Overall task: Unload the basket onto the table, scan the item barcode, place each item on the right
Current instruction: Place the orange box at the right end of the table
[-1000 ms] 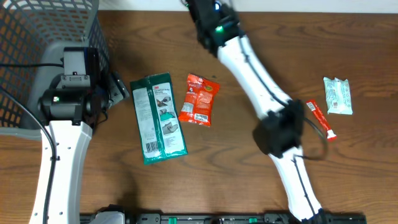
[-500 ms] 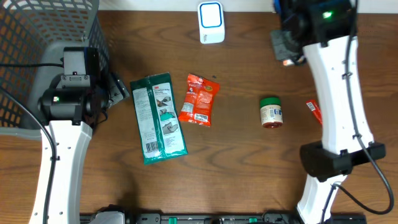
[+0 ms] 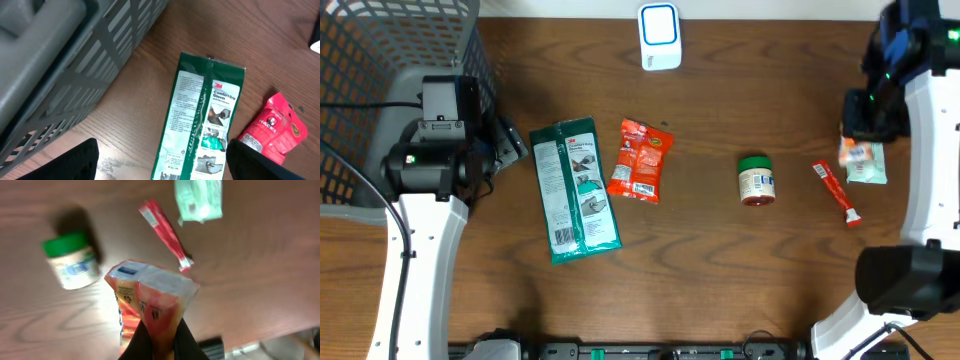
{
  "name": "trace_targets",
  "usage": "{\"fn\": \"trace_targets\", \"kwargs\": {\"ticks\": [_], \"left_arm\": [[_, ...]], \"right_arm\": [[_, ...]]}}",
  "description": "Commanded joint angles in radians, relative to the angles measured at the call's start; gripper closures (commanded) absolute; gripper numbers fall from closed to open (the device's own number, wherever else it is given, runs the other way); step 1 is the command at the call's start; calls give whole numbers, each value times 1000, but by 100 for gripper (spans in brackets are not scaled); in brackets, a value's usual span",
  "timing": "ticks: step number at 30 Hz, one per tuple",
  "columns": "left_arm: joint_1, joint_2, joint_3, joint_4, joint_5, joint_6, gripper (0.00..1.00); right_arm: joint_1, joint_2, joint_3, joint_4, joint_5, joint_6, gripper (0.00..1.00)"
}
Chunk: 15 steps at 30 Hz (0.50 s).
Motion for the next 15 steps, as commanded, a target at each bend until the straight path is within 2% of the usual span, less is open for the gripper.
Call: {"fn": "trace_targets", "kwargs": {"ticks": [1,8,11,13,14,15], "left_arm": [[5,3,5,-2,-21,6,18],[5,3,5,-2,-21,6,18],[5,3,5,-2,-21,6,18],[5,3,5,-2,-21,6,18],[5,3,5,-2,-21,6,18],[5,3,5,-2,-21,6,18]], "right_arm": [[-56,0,-167,106,23,24,99],[-108,0,-415,431,27,21,99],[-116,0,-552,641,27,-17,99],[-116,0,-600,716,27,-42,98],[-116,0,-620,746,28,-51,94],[-117,0,-639,774,30,-54,76]]}}
